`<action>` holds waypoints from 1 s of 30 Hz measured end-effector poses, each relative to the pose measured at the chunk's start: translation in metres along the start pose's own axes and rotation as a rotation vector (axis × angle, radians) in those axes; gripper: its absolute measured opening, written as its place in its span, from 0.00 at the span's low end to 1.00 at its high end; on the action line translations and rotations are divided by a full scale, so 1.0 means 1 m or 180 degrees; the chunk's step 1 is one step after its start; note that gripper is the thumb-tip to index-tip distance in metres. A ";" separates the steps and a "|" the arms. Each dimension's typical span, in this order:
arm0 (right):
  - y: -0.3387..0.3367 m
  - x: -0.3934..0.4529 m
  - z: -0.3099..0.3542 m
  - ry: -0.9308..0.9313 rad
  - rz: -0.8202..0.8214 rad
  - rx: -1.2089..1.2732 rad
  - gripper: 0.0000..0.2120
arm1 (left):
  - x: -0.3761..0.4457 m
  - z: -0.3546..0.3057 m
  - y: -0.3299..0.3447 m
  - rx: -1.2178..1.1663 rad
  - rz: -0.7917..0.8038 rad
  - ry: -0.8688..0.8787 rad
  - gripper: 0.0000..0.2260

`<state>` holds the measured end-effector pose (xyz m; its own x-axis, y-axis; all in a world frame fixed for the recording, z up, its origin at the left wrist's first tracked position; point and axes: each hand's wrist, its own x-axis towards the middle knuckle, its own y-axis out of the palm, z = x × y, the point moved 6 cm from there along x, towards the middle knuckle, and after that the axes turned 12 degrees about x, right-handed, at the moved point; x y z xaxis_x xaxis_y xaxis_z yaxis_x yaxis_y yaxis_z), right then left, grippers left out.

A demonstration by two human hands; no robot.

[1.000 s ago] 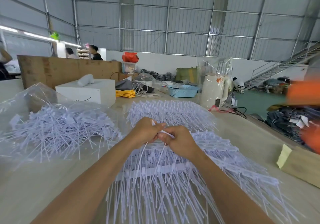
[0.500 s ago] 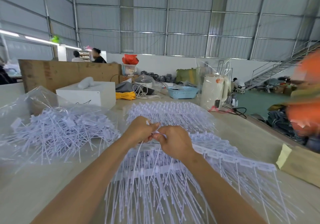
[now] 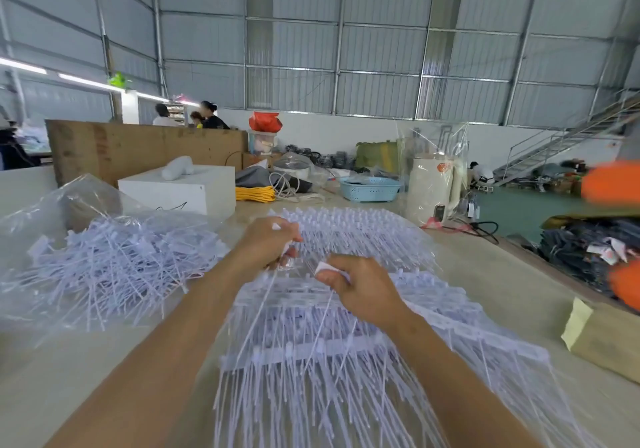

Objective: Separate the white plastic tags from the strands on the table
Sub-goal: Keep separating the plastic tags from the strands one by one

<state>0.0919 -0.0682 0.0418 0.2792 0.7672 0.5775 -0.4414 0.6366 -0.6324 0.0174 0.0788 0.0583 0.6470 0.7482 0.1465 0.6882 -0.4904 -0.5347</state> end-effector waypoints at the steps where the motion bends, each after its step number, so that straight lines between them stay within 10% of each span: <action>1: -0.001 -0.001 -0.001 -0.0030 -0.0067 0.0126 0.13 | -0.006 -0.006 0.017 -0.0075 0.0405 0.0011 0.15; 7: -0.006 0.000 -0.012 0.0091 -0.0407 0.0608 0.12 | -0.033 -0.008 0.072 -0.0099 0.1904 0.0150 0.33; 12: -0.011 0.000 -0.018 0.0358 -0.0333 0.0768 0.23 | -0.029 -0.009 0.068 -0.0255 0.1460 0.0482 0.20; 19: -0.020 -0.007 -0.025 0.0715 0.0327 0.0996 0.13 | -0.020 -0.007 0.068 -0.0750 0.1074 0.0363 0.15; 30: -0.019 -0.004 -0.019 0.0510 -0.0011 0.0660 0.05 | -0.025 -0.005 0.070 -0.0400 0.1155 -0.0141 0.16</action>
<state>0.1154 -0.0819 0.0420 0.4052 0.7783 0.4797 -0.6010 0.6221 -0.5018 0.0514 0.0237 0.0216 0.8430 0.5332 -0.0711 0.4537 -0.7758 -0.4385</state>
